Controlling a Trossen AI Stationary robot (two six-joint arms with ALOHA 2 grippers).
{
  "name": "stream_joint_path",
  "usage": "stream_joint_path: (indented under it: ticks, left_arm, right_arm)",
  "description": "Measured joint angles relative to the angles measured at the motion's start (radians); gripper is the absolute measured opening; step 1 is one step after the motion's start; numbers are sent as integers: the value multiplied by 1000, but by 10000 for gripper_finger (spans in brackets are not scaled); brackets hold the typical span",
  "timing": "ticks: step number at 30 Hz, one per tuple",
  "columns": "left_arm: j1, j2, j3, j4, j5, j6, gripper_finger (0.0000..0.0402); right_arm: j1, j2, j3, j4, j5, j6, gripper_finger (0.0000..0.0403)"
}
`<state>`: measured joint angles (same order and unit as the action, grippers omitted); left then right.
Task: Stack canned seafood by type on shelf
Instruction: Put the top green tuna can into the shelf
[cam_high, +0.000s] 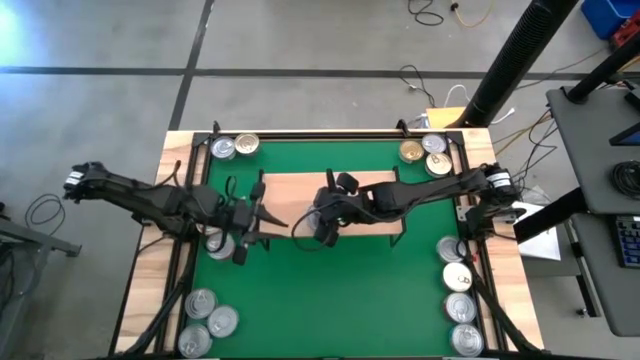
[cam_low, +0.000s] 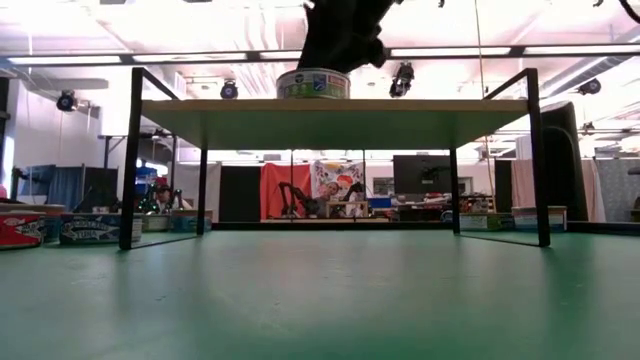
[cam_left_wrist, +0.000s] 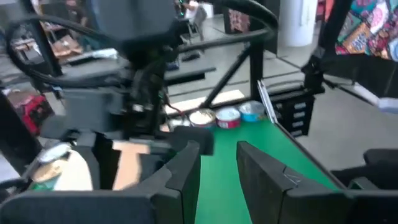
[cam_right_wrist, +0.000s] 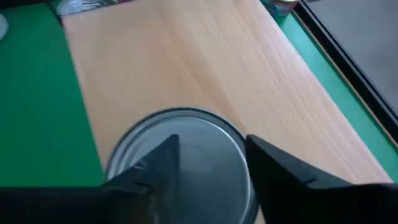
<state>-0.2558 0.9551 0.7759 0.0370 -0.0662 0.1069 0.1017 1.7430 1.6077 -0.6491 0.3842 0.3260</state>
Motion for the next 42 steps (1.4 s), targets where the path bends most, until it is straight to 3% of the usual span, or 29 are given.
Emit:
stream_joint_path:
  ticks: [4, 8, 14, 27, 35, 42]
  left_arm:
    - [-12, -8, -25, 4, -1, -28, 91]
    - [-31, -7, -56, -5, -3, -47, 91]
    - [-103, -7, -92, -3, -3, -40, 91]
    - [-174, -3, -165, 172, -5, 56, 91]
    - [-174, -3, -166, 173, -5, 50, 91]
    - [-174, 3, -166, 174, -5, 42, 91]
  right_arm:
    - [-6, 17, 0, -2, 2, 7, 115]
    - [-12, 11, 2, -69, 27, 61, 97]
    - [-14, -25, 2, -277, 140, 186, 108]
    - [-18, -90, -1, -718, 202, 472, 144]
    - [-17, -133, -2, -613, 207, 415, 150]
    - [-17, -115, -5, -601, 43, 342, 142]
